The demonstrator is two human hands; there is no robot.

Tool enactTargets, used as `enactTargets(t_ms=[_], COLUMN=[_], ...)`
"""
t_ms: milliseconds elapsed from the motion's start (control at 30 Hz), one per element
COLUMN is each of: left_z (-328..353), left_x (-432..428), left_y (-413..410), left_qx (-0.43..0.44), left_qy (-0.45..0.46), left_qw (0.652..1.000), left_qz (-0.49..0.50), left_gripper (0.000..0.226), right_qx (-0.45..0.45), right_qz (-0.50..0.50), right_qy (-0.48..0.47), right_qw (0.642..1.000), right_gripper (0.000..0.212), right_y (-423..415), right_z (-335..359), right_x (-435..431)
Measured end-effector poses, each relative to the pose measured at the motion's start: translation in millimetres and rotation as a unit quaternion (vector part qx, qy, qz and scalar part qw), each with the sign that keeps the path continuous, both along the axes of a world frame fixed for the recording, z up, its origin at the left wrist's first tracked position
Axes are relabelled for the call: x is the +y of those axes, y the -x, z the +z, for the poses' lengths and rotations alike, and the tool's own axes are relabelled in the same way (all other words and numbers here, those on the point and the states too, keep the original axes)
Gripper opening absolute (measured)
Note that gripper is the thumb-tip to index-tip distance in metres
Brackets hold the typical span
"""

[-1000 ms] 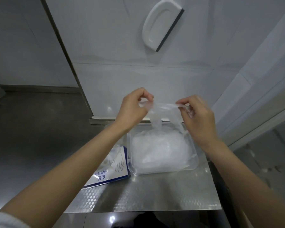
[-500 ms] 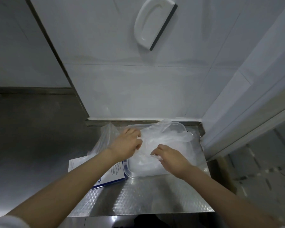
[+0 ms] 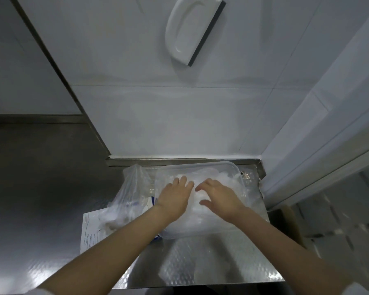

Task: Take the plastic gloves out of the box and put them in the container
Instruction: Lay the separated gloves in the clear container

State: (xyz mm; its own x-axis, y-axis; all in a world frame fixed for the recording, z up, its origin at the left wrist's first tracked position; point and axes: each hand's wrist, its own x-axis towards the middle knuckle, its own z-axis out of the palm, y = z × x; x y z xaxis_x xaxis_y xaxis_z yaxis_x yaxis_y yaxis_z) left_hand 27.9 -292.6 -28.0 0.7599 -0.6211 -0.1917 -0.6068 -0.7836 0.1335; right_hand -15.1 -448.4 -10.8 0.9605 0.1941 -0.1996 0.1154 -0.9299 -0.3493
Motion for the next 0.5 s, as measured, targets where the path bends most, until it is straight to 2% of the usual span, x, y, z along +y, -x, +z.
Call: enactTargets(t_ms=[67, 200, 367, 500], left_z=[-15, -27, -37, -38], left_x=[-3, -9, -10, -11], left_y=[-1, -1, -5, -5], left_qx=[0.025, 0.061, 0.087, 0.092], left_qy=[-0.076, -0.178, -0.214, -0.228], left_qw=[0.997, 0.982, 0.973, 0.969], left_qz=[-0.001, -0.002, -0.007, -0.014], left_gripper=[0.053, 0.068, 0.089, 0.090], right_qx=[0.066, 0.094, 0.118, 0.139], right_qz=[0.017, 0.035, 0.040, 0.056], right_qy=[0.056, 0.118, 0.161, 0.183], right_qw=[0.996, 0.988, 0.979, 0.972], right_gripper=[0.053, 0.067, 0.079, 0.079], right_y=[-5, -12, -15, -19], right_z=[-14, -35, -49, -50], right_x=[0, -7, -20, -19])
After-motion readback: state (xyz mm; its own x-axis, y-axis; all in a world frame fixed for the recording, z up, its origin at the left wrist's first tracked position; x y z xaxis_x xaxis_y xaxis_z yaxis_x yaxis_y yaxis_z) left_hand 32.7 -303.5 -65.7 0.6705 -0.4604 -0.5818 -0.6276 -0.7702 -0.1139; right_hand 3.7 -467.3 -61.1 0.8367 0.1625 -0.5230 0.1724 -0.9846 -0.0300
